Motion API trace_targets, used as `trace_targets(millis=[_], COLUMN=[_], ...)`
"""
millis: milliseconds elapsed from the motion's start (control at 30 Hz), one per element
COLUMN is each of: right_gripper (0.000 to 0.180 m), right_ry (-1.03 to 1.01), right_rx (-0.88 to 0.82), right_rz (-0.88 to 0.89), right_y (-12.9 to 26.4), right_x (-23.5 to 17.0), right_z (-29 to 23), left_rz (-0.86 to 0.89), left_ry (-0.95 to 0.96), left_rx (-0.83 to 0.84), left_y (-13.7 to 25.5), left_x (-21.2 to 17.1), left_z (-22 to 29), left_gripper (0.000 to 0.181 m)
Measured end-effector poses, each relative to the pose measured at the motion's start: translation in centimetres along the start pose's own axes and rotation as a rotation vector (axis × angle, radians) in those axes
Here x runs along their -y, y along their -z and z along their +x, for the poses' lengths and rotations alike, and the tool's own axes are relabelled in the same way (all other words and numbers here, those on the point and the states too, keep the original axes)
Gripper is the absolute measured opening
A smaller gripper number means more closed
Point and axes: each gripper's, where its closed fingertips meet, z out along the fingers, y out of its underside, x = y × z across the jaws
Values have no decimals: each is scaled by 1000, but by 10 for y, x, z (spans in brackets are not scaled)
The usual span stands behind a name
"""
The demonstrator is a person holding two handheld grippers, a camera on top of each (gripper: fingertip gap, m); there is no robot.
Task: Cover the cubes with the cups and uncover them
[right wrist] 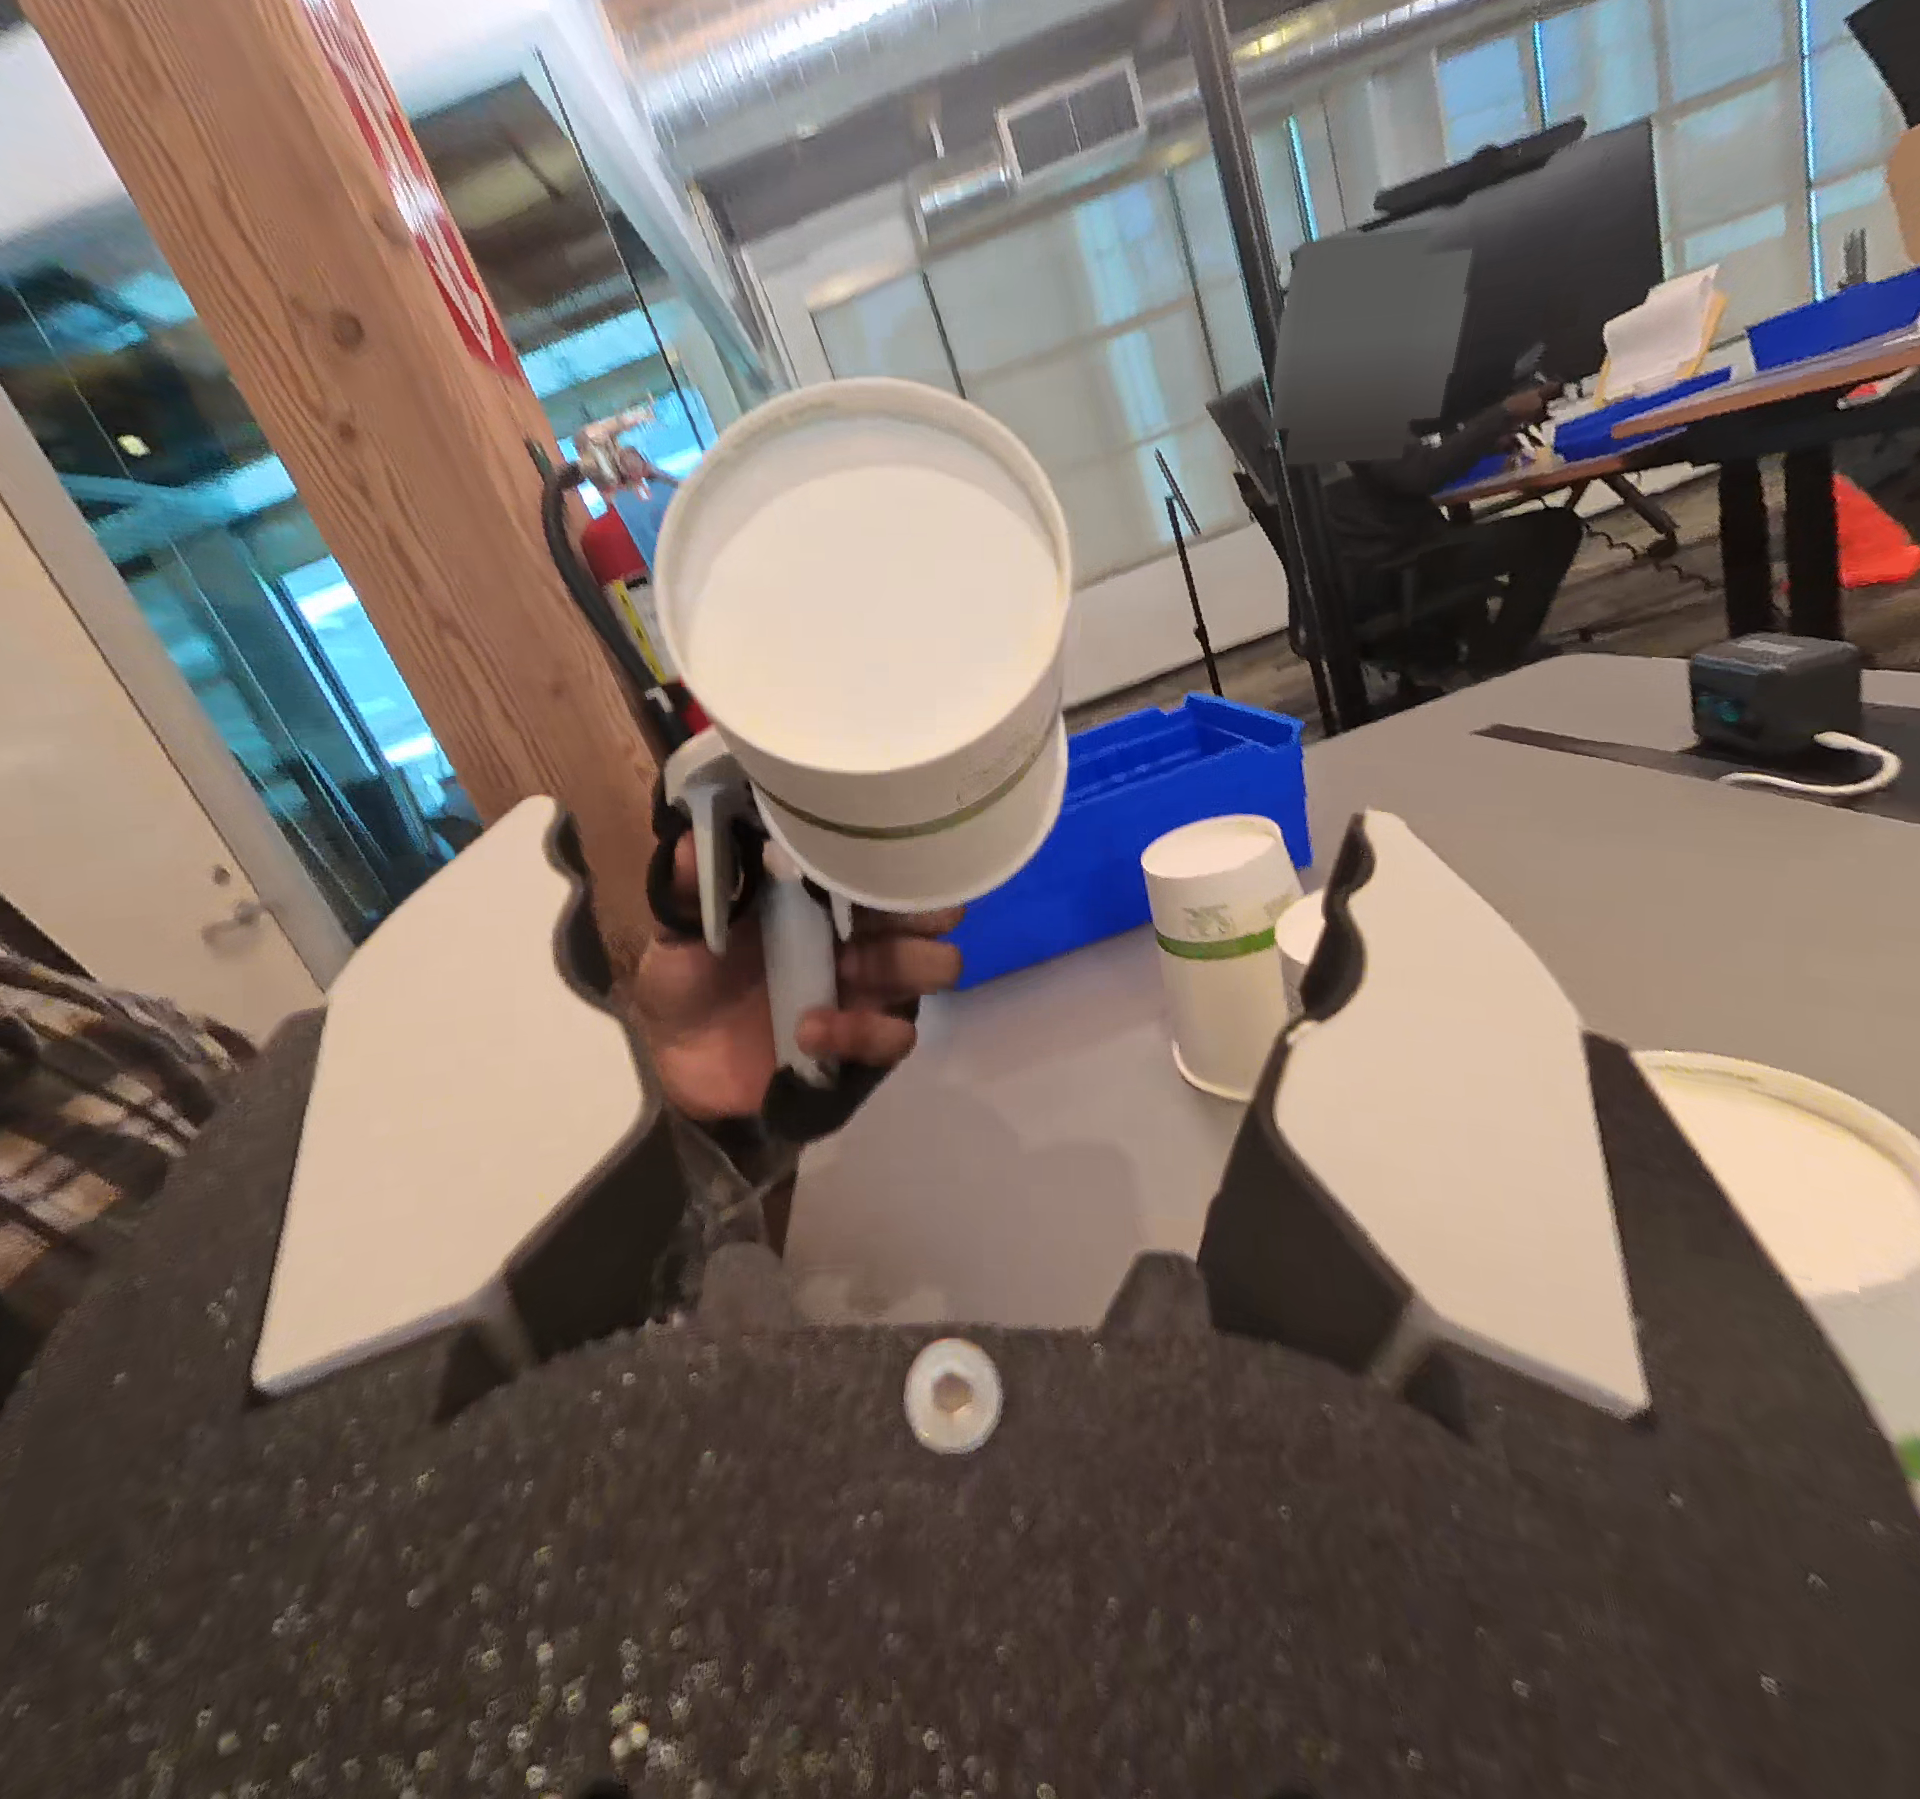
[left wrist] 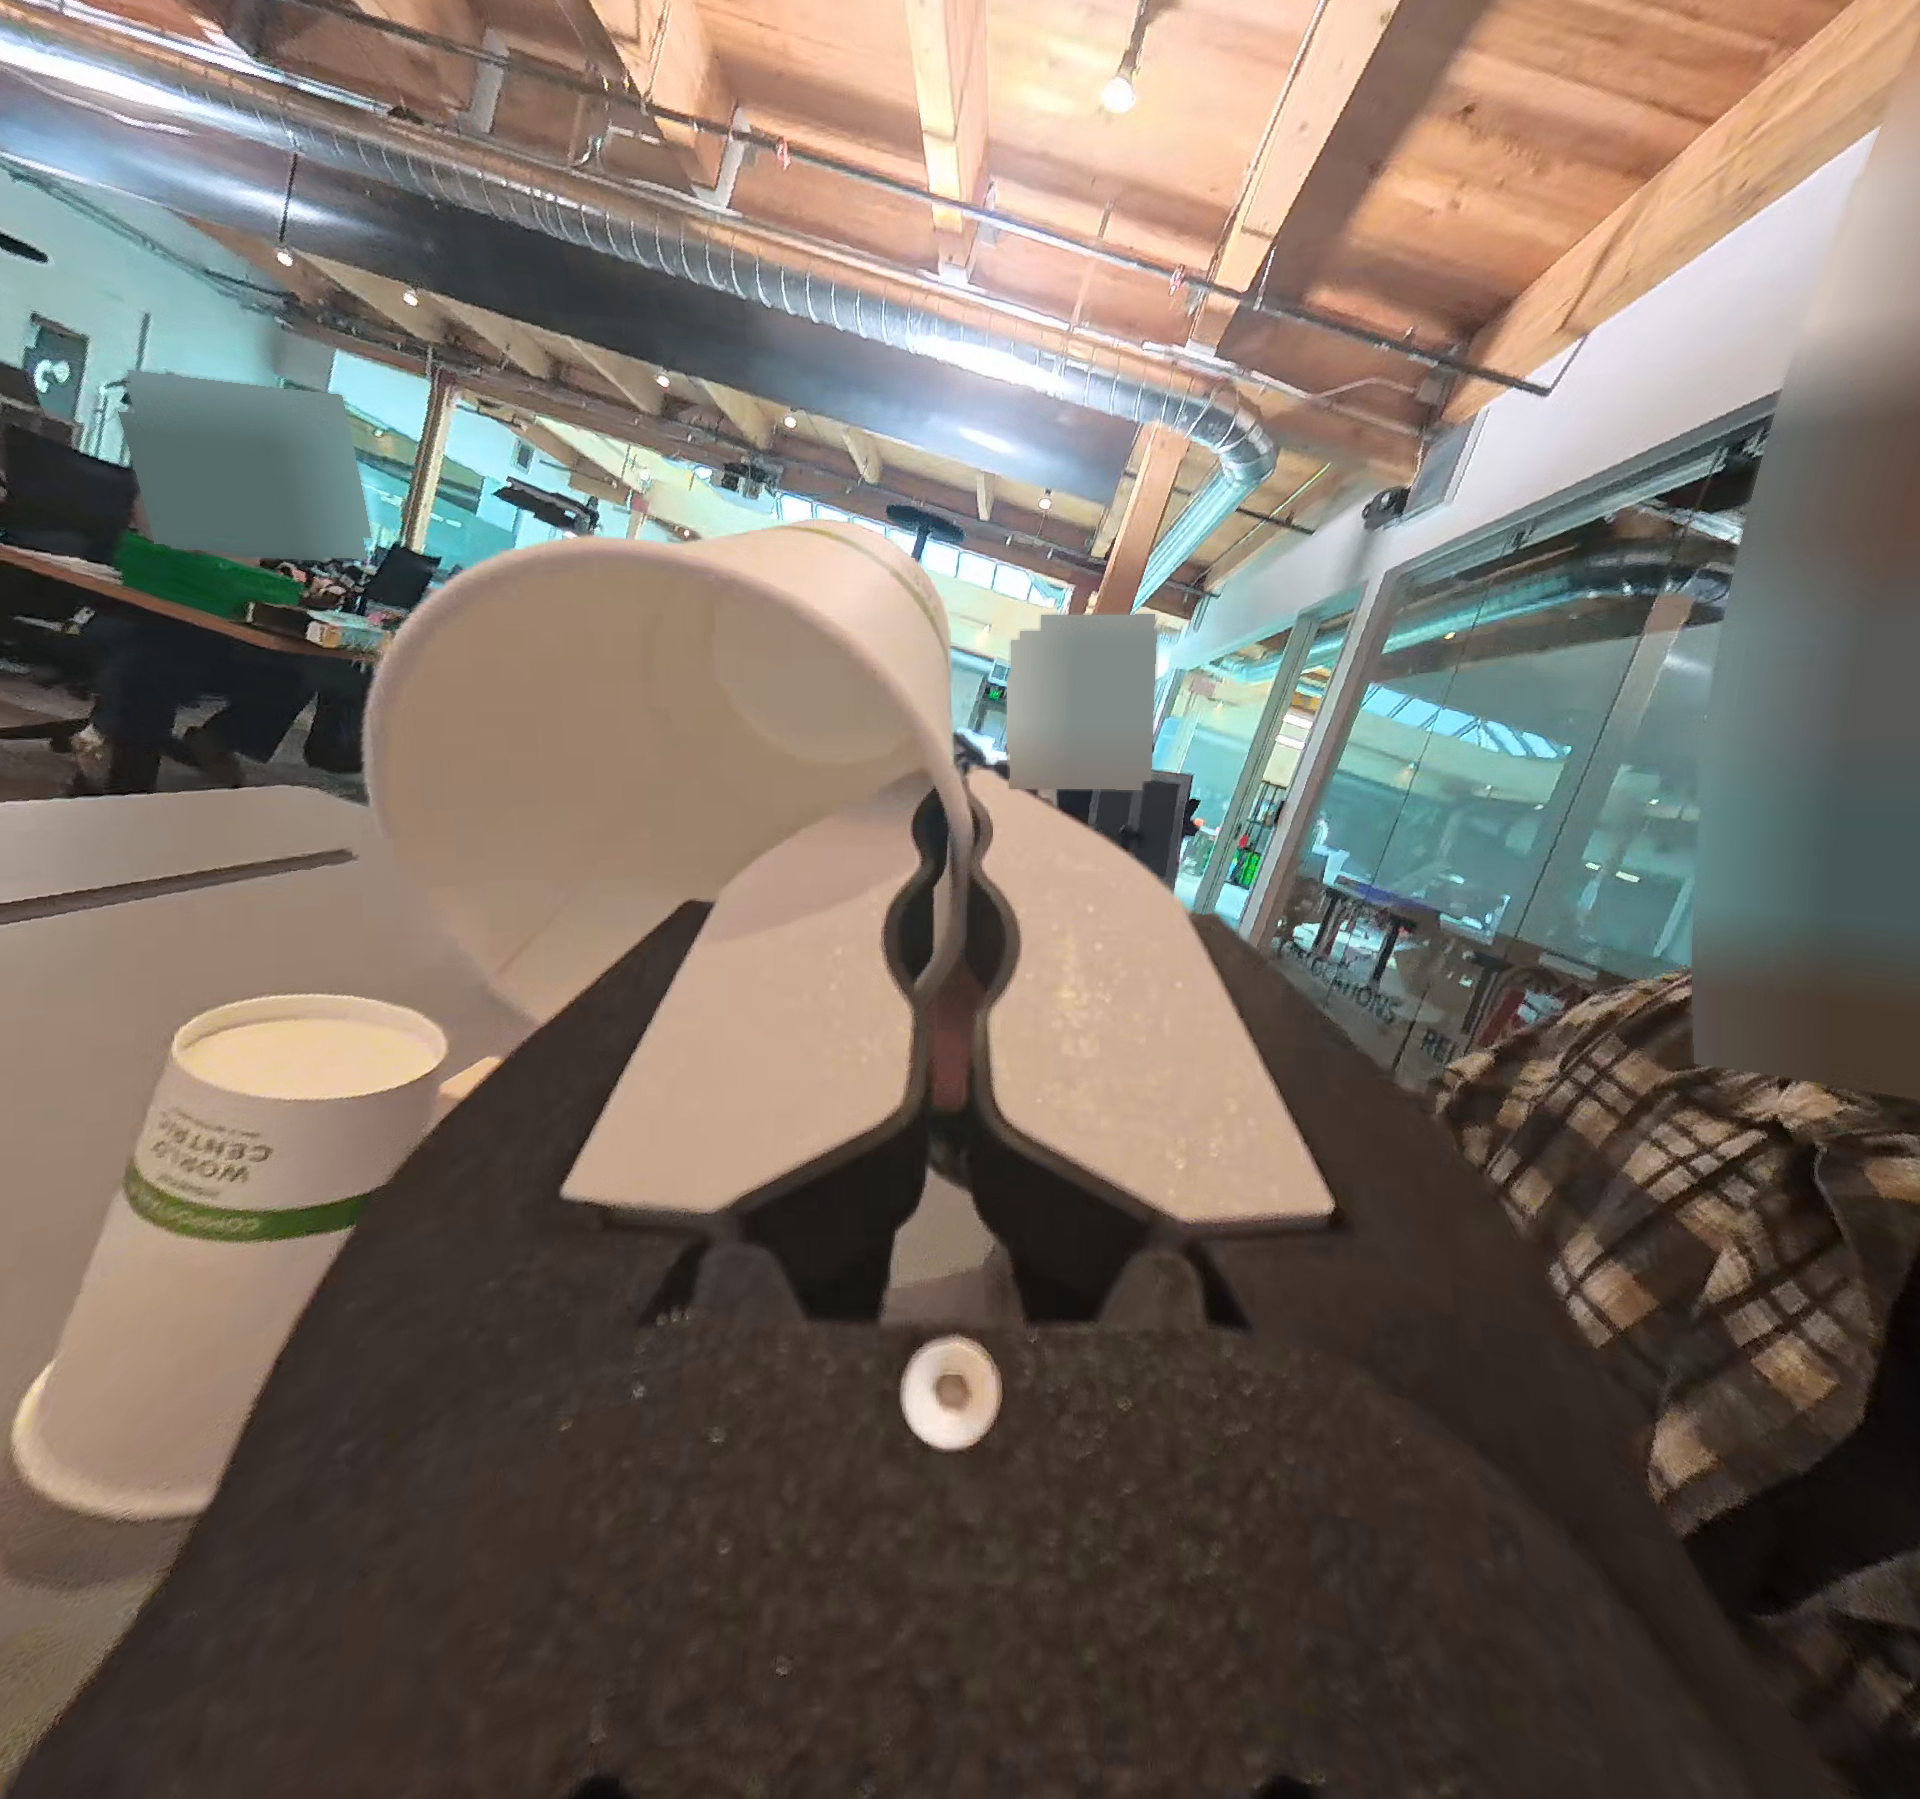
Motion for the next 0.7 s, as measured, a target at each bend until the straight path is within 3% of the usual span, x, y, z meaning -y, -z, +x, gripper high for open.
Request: trace_targets(millis=[267,300,367,467,700], right_gripper=[129,126,97,95,95], right_ry=[-109,-111,-98,-71,140], right_rx=[87,93,126,87,-102], right_rz=[189,194,217,170,-43], right_y=[-20,-21,-16,-11,33], right_x=[13,14,21,22,43], right_z=[-8,-9,-12,-6,19], left_rz=[54,42,10,-75,-289], left_ry=[57,68,85,86,-46], left_rx=[-32,-33,-23,9,265], left_y=[-16,-18,-21,-24,0], left_x=[-16,-21,-31,-46,-56], left_z=[2,1,-2,-7,-36], left_gripper=[0,0,0,1,47])
